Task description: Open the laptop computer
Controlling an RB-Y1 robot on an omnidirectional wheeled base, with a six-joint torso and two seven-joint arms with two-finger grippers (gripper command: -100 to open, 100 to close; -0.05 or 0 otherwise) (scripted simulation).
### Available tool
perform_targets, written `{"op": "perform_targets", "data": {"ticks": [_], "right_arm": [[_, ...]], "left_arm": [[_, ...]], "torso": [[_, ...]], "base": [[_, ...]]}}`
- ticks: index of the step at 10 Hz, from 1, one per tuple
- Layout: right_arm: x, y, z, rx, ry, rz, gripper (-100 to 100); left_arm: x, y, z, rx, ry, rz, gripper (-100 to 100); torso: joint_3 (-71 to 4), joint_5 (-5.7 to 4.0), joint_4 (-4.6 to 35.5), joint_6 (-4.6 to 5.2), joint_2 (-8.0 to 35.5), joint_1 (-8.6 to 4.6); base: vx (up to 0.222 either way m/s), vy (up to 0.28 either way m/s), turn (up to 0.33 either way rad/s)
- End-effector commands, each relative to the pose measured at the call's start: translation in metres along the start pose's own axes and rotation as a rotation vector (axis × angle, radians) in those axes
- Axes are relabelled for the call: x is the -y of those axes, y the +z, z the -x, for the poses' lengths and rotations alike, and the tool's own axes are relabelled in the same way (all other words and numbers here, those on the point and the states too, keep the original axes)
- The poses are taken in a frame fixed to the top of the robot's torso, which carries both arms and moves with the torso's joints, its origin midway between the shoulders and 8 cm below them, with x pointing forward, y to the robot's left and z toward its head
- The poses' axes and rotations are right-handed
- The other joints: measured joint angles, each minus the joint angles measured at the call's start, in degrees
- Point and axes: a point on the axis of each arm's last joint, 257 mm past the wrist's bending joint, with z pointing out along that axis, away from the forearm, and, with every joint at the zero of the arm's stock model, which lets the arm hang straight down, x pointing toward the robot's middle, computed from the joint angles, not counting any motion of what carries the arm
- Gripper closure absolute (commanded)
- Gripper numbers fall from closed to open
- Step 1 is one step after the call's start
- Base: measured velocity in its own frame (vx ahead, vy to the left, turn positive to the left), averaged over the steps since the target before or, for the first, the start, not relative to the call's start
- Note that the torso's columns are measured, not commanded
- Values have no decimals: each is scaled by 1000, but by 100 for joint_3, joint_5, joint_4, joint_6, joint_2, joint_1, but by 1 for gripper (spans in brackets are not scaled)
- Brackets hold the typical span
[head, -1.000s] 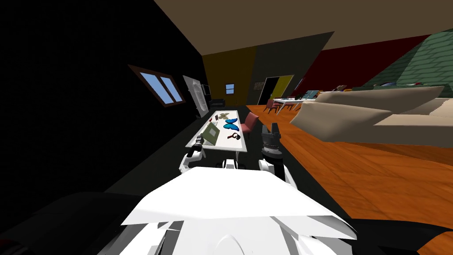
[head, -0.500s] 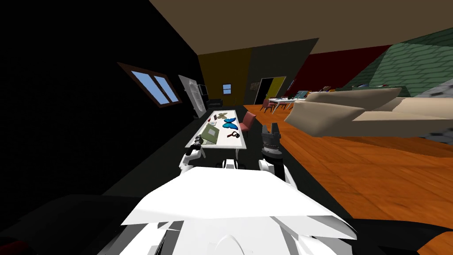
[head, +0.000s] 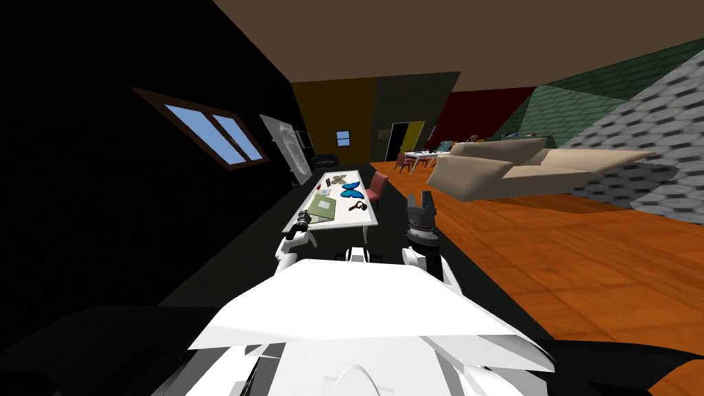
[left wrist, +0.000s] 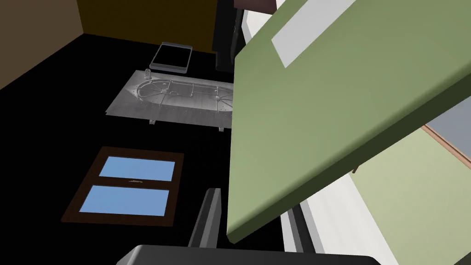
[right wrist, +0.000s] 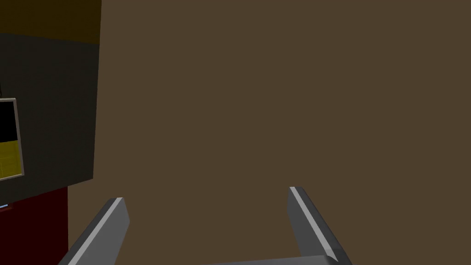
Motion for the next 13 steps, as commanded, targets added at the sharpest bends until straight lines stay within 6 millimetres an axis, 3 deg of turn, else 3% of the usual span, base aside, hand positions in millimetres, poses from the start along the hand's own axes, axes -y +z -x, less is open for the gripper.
{"op": "perform_targets", "data": {"ticks": [1,2,13], "right_arm": [[0,0,0,0,0,0,0],[0,0,0,0,0,0,0],[0,0,0,0,0,0,0]], "left_arm": [[-5,4,28,38,-36,6,100],[11,17,45,75,0,-15,-100],[78,48,176,347,30,-81,-100]], "torso": [[0,-2,1,-10,-3,-1],[-12,-2,-7,-16,-24,-5],[4,-2,-1,-9,0,-6]], "base": [[-53,21,-50],[-117,20,-361],[-135,12,-254]]}}
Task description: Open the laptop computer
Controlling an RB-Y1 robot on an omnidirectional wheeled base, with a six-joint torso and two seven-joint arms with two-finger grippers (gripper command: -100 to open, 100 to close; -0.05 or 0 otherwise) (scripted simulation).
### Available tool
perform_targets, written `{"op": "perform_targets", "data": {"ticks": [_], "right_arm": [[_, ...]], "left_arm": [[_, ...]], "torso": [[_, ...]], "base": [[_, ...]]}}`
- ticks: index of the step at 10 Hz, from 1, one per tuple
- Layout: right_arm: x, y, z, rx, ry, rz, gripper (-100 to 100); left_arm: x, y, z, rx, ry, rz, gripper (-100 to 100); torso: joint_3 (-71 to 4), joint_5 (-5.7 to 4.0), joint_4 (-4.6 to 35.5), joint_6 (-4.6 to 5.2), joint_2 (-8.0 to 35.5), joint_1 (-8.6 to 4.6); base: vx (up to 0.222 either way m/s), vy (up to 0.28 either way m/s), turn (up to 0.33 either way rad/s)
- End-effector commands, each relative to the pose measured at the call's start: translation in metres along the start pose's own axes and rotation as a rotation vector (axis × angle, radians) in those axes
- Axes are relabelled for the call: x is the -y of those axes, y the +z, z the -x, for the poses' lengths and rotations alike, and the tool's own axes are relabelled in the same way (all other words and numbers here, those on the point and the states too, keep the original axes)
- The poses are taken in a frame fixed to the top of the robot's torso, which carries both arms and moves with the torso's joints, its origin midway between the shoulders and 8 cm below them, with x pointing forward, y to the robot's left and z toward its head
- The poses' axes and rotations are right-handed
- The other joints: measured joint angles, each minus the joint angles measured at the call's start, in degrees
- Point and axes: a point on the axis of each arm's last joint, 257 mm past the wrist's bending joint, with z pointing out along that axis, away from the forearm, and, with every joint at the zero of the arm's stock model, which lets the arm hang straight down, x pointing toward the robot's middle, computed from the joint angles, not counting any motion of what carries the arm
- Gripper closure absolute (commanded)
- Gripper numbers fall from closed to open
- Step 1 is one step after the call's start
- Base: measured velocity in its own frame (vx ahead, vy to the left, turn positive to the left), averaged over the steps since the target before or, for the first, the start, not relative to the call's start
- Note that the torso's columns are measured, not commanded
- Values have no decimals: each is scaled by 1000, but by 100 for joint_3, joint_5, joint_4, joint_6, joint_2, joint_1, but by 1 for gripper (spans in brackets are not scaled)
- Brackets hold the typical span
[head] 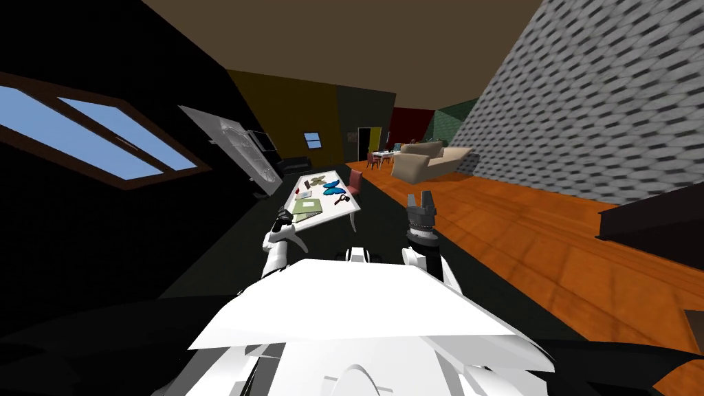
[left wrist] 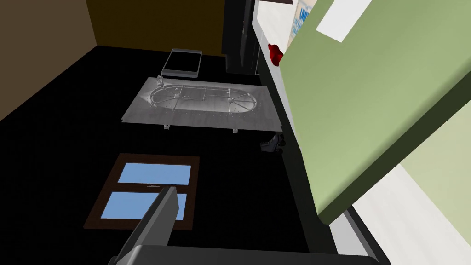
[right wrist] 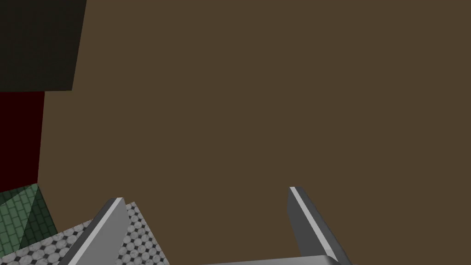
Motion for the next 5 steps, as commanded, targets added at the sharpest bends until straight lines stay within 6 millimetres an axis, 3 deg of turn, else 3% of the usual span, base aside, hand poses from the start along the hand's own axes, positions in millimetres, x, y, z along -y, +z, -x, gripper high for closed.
{"op": "perform_targets", "data": {"ticks": [1,2,3,4,5], "right_arm": [[0,0,0,0,0,0,0],[0,0,0,0,0,0,0],[0,0,0,0,0,0,0],[0,0,0,0,0,0,0],[0,0,0,0,0,0,0]], "left_arm": [[13,15,27,66,-14,-8,-100],[24,24,35,92,-12,-16,-100],[21,24,48,117,-31,-11,-100],[22,23,53,127,-37,-13,-100],[29,32,62,155,-46,-12,-100]], "torso": [[-8,8,-7,12,-11,8],[-18,8,-11,0,-28,10],[-17,6,-11,13,-23,2],[-17,8,-13,5,-29,7],[-29,11,-18,2,-48,15]], "base": [[-134,1,-172],[-161,-24,-315],[-143,-12,-208],[-58,1,9],[-107,-24,-296]]}}
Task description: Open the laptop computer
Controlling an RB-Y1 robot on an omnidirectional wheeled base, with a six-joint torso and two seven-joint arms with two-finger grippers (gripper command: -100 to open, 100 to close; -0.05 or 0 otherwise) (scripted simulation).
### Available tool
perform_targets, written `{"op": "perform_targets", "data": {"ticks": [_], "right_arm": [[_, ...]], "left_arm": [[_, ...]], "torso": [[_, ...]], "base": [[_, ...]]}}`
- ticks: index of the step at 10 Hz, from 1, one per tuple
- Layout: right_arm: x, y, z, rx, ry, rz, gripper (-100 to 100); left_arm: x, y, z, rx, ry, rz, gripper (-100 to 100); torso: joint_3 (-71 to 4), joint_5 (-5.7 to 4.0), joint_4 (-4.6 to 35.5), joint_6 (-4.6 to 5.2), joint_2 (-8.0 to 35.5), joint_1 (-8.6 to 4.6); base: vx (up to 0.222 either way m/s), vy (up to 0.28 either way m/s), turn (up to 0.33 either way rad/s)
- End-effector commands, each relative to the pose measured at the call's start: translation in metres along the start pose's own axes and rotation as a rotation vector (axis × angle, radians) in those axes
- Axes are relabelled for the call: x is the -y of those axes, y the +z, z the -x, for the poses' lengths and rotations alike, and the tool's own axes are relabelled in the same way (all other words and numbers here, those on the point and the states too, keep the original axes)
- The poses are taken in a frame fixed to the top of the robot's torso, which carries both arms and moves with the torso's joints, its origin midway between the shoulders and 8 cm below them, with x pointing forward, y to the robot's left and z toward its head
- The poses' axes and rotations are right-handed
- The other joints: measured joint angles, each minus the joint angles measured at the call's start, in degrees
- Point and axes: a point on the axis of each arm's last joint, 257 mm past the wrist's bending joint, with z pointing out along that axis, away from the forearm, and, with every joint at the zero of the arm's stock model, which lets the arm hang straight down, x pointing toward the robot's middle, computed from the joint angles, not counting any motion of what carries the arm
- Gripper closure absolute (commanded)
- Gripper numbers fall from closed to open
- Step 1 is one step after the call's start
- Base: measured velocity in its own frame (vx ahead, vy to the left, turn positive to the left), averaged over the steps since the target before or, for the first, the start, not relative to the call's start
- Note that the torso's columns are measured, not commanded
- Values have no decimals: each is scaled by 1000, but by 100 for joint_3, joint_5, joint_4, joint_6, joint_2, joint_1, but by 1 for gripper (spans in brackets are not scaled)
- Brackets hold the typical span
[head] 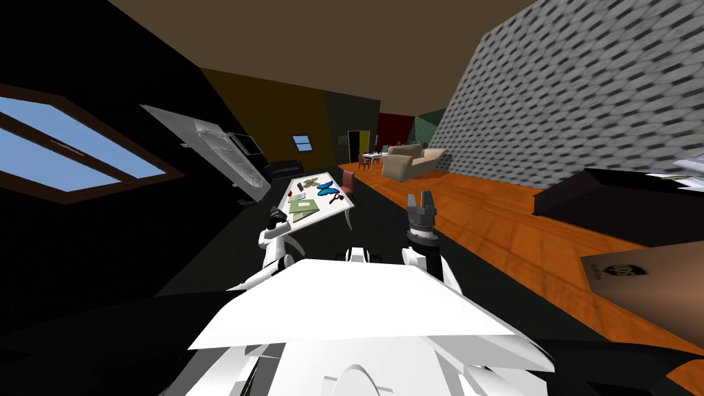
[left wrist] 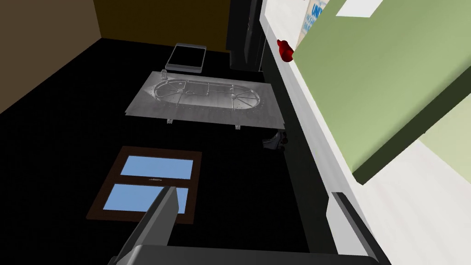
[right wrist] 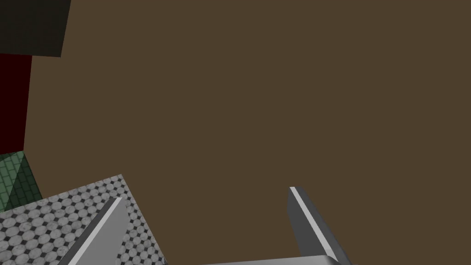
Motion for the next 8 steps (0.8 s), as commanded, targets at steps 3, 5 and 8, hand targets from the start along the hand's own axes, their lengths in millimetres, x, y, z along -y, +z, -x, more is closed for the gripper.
{"op": "perform_targets", "data": {"ticks": [3,5,8], "right_arm": [[0,0,0,0,0,0,0],[0,0,0,0,0,0,0],[0,0,0,0,0,0,0]], "left_arm": [[13,19,36,97,-55,7,-100],[20,26,43,123,-71,8,-100],[17,25,47,132,-82,12,0]], "torso": [[21,-2,10,10,37,-10],[8,-1,4,0,12,-3],[7,0,3,0,11,0]], "base": [[-127,-21,-267],[-87,-23,-158],[-53,-23,-72]]}}
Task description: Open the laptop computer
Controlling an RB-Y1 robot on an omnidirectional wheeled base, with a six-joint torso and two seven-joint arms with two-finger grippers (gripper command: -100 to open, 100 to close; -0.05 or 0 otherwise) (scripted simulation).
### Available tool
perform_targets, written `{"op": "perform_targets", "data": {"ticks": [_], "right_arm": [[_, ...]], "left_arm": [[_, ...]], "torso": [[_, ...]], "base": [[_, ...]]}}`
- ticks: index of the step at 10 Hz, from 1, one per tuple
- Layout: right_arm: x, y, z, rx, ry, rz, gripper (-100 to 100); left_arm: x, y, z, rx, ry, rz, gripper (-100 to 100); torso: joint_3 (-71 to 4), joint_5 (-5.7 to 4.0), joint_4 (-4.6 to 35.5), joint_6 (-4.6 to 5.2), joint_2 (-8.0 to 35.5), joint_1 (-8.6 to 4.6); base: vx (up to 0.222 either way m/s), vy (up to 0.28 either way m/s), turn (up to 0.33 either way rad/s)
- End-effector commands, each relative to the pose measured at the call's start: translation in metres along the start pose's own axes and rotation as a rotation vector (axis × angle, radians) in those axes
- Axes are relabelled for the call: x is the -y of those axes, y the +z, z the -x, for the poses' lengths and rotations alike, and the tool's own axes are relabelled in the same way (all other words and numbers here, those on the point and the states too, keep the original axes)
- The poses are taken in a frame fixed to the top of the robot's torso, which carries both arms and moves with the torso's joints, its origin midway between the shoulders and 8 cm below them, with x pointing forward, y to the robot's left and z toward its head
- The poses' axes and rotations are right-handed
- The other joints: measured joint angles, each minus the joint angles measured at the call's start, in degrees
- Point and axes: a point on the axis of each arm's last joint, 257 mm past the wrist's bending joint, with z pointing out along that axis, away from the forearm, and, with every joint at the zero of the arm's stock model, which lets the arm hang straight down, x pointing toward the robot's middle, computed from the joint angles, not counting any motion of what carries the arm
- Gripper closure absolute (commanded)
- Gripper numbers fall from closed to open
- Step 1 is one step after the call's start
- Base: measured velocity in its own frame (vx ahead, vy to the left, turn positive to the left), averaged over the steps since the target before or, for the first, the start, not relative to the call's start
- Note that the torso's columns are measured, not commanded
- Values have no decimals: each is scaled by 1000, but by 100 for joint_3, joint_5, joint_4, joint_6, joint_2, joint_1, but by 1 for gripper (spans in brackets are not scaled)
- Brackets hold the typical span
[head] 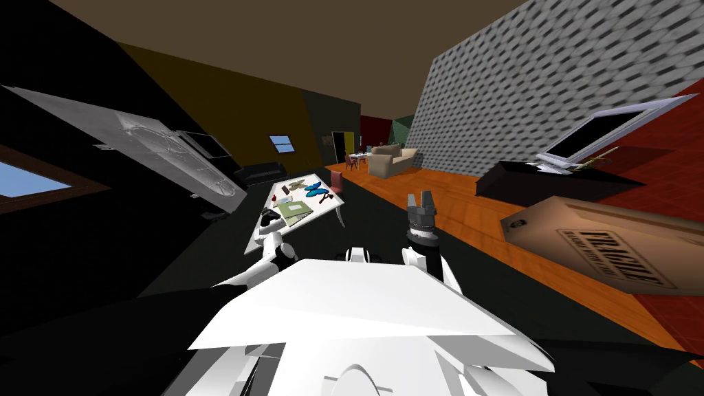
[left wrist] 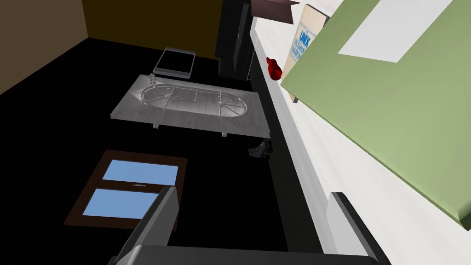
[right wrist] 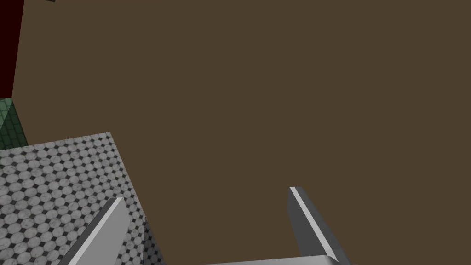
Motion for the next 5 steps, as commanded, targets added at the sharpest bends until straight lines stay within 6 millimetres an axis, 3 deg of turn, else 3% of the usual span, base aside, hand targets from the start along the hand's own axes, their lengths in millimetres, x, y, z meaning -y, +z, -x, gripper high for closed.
{"op": "perform_targets", "data": {"ticks": [1,5], "right_arm": [[0,0,0,0,0,0,0],[0,0,0,0,0,0,0]], "left_arm": [[0,0,0,0,0,0,0],[0,0,0,0,0,0,0]], "torso": [[-4,2,-2,4,-5,4],[9,-1,4,5,16,-7]], "base": [[0,0,0],[0,0,0]]}}
